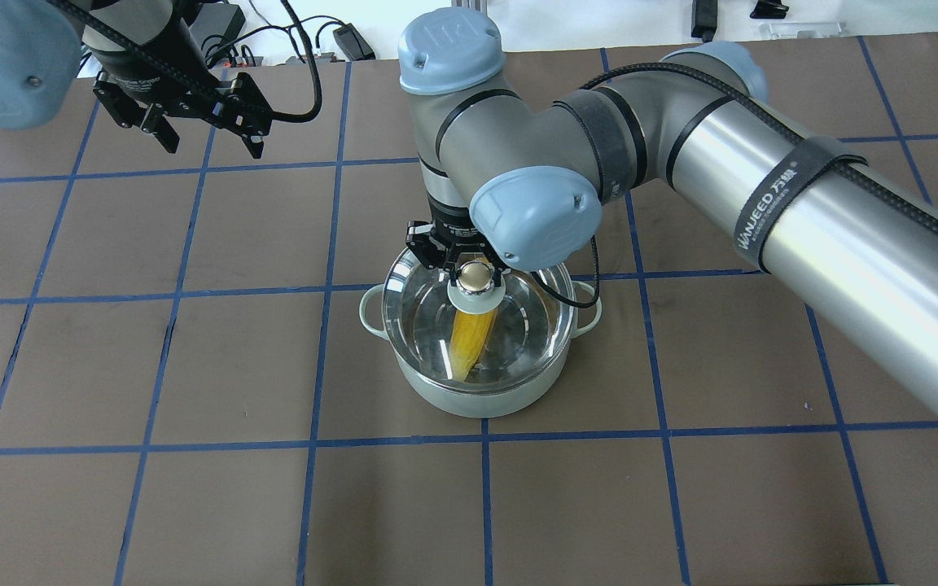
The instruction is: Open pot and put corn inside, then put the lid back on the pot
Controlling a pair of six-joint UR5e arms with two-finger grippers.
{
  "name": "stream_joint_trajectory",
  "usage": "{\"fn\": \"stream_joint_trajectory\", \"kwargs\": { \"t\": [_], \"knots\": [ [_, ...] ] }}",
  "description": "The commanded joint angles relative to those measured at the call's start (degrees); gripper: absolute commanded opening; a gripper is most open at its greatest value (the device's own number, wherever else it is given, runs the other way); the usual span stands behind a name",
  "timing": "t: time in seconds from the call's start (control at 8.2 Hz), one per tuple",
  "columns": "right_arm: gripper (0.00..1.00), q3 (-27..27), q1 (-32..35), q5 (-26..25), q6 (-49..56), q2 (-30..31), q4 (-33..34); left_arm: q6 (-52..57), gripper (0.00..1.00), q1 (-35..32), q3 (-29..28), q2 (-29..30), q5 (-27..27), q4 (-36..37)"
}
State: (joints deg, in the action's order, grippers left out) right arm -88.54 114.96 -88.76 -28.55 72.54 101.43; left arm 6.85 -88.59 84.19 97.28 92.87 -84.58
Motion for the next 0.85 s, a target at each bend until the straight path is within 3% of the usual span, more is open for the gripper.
{"fn": "stream_joint_trajectory", "kwargs": {
  "t": [0.0, 0.49, 0.73],
  "knots": [
    [0.45, -0.1, 0.0, 0.1, 0.0, -0.1, 0.0, 0.0, 1.00, 0.0, 0.1, 0.1, 0.0, -0.1],
    [0.45, -0.1, 0.0, 0.1, 0.2, -0.6, 0.0, 0.0, 1.00, 0.0, 0.5, 0.0, 0.0, -0.2],
    [0.56, -0.1, 0.0, -0.2, 0.1, -0.5, 0.0, 0.0, 1.00, 0.0, 2.0, -0.2, 0.0, 0.0]
  ]
}}
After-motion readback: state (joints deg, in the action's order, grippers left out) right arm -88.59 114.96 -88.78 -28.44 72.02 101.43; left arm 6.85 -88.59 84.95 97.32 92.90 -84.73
